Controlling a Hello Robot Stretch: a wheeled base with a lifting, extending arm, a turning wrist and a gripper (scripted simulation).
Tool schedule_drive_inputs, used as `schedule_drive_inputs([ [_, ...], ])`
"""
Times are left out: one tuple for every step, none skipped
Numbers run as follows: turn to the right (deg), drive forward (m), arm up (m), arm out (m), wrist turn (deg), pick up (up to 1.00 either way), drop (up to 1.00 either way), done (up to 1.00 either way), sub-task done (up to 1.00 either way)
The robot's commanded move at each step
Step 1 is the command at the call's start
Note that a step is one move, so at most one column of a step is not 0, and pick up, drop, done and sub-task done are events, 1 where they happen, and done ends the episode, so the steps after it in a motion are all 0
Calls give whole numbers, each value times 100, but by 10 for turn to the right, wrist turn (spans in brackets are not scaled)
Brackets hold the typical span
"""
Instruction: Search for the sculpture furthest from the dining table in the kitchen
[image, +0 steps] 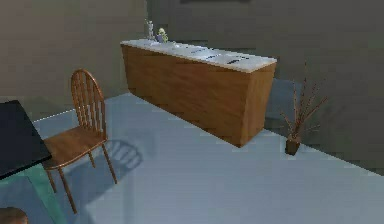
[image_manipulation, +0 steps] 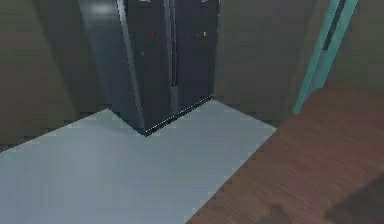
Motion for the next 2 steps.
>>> schedule_drive_inputs([
  [0, 100, 0, 0, 0, 0, 0, 0, 0],
  [-60, 0, 0, 0, 0, 0, 0, 0, 0],
])
